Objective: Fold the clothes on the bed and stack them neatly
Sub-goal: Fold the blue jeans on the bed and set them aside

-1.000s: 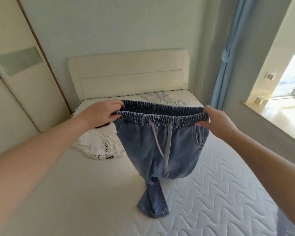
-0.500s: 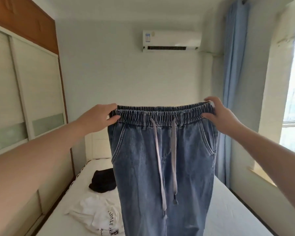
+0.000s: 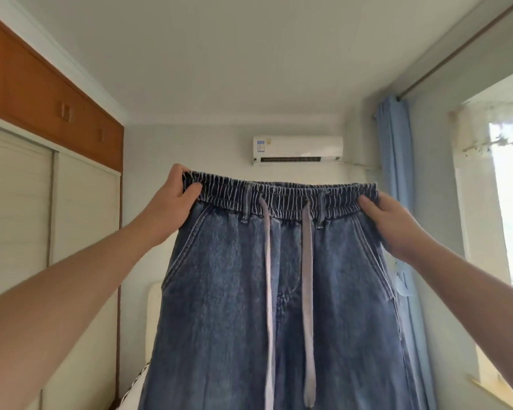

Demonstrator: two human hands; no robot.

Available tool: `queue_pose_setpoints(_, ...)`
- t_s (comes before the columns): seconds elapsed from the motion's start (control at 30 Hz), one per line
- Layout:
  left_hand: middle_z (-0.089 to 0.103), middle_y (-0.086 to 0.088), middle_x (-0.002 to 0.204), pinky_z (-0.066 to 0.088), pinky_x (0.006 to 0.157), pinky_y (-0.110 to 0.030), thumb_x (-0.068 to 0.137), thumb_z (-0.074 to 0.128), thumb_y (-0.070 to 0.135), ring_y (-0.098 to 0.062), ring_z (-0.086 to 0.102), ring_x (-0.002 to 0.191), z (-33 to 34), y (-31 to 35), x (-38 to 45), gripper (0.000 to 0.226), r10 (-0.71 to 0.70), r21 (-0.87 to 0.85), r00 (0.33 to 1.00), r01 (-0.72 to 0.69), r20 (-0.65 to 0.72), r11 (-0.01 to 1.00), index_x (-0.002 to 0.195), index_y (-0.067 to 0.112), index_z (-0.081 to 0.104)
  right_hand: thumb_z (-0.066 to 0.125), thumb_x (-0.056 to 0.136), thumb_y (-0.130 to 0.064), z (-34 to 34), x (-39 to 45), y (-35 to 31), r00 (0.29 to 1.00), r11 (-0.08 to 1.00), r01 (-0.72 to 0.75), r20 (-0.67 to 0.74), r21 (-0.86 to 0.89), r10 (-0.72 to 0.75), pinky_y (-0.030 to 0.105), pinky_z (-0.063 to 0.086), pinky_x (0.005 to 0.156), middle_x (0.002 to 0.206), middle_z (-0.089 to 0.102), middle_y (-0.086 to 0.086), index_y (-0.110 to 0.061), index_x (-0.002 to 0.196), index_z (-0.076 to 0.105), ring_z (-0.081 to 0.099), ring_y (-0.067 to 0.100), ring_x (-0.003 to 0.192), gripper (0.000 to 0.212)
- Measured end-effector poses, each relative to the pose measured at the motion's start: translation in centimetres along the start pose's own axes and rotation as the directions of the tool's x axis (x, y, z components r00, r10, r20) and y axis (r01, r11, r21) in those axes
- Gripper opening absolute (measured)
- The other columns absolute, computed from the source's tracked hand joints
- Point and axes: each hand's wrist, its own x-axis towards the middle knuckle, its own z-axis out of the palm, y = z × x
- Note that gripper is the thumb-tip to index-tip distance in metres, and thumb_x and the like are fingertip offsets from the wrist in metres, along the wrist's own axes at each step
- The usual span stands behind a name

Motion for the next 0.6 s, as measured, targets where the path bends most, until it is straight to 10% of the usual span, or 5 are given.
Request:
queue_pose_setpoints(0.17, 0.040, 0.008, 0.060, 0.032, 0.054, -0.033, 0.101, 0.044, 0.043, 0.000, 0.041, 0.047, -0.2, -1.2, -1.0, 0.009, 0.052, 0.093, 0.999, -0.051, -0.006, 0.994, 0.095, 0.041, 0.038, 0.062, 0.087, -0.041, 0.0, -1.3, 0.8, 0.996, 0.977, -0.074, 0.061, 0.200, 0.063, 0.044, 0.057, 0.079, 0.097, 0.072, 0.019, -0.004, 0.106, 0.063, 0.069, 0.031, 0.083, 0.042)
queue_pose_setpoints(0.4, 0.063, 0.005, 0.084, 0.037, 0.061, -0.023, 0.102, 0.040, 0.046, 0.000, 0.055, 0.070, 2.4, -4.1, -2.5, 0.023, -0.139, 0.184, 0.990, 0.133, 0.019, 0.974, 0.114, 0.029, 0.049, 0.049, 0.093, -0.062, 2.1, -1.5, 3.1, 0.977, 0.983, -0.141, -0.180, -0.120, 0.118, 0.033, 0.046, 0.064, 0.075, 0.061, 0.018, 0.003, 0.096, 0.059, 0.058, 0.029, 0.066, 0.067)
queue_pose_setpoints(0.6, 0.065, -0.017, 0.085, 0.046, 0.066, -0.034, 0.100, 0.043, 0.028, -0.025, 0.059, 0.071, 8.4, -3.9, -6.1, 0.030, -0.584, -0.335, 0.810, 0.564, 0.048, 0.755, 0.088, 0.005, 0.057, 0.036, 0.100, -0.054, 5.6, -3.6, 7.0, 0.917, 0.929, -0.342, -0.268, -0.140, 0.297, 0.035, 0.042, 0.061, 0.081, 0.061, 0.016, 0.000, 0.090, 0.060, 0.055, 0.028, 0.067, 0.060)
